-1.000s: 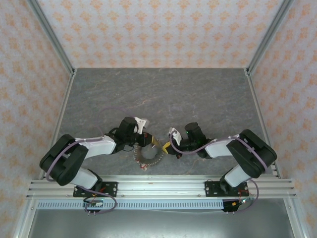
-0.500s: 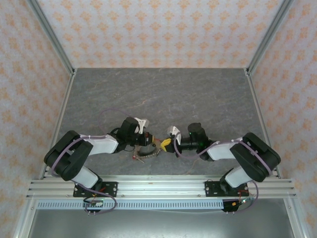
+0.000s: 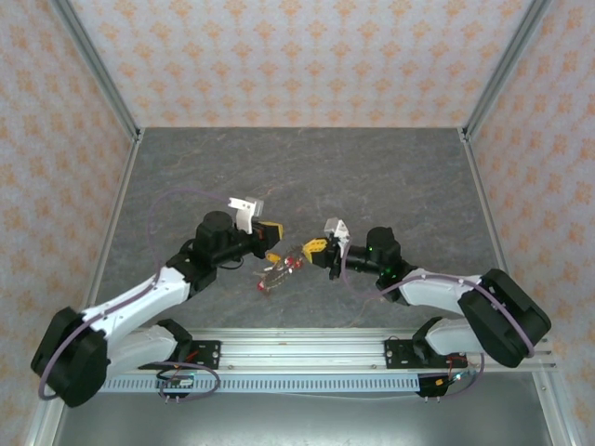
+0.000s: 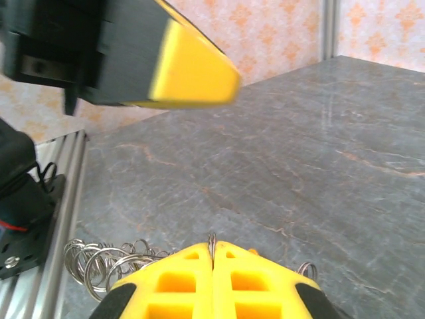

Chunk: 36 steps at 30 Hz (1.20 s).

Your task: Put the keys on the keyring

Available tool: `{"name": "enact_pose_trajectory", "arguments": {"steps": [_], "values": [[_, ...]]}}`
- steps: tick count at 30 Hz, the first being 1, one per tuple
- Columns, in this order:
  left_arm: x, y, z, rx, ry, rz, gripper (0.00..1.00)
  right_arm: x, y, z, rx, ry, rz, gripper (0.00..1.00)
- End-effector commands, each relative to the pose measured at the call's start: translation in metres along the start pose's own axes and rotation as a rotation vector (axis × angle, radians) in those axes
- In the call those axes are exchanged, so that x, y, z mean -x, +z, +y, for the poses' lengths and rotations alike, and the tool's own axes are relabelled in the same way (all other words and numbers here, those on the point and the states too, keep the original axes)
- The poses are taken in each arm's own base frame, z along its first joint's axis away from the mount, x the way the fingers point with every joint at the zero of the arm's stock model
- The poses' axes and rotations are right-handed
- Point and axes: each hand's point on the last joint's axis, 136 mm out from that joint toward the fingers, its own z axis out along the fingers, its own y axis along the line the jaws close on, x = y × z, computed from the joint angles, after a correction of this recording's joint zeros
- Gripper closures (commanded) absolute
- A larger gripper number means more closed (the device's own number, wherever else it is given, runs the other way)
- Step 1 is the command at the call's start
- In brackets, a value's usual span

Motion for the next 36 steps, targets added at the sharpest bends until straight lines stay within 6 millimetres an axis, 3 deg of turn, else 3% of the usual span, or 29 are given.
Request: {"name": "enact_pose_trajectory", "arguments": {"steps": [1, 8, 13, 20, 29, 36], "values": [[-0.014, -0.004, 0.016, 0.087, 0.051, 0.048, 0.88, 0.017, 0.007, -0.015, -0.055, 0.005, -0.028, 1.0], [-0.06, 0.006, 0.039, 0.136, -0.06, 0.168, 0.88, -0.044, 0.022, -0.025, -0.076, 0.125, 0.133, 1.0], [-0.087, 0.013, 0.057, 0.19, -0.114, 0.231, 0.9, -0.085, 0.019, -0.03, -0.111, 0.16, 0.248, 1.0], [-0.12, 0.029, 0.07, 0.205, -0.176, 0.331, 0.94, -0.136, 0.01, -0.016, -0.05, 0.202, 0.426, 1.0], [-0.166, 0.051, 0.089, 0.235, -0.271, 0.47, 1.0, -0.165, -0.002, -0.013, -0.052, 0.183, 0.528, 1.0], [-0.167, 0.051, 0.095, 0.268, -0.27, 0.478, 1.0, -0.17, -0.005, -0.015, -0.057, 0.129, 0.619, 1.0]]}}
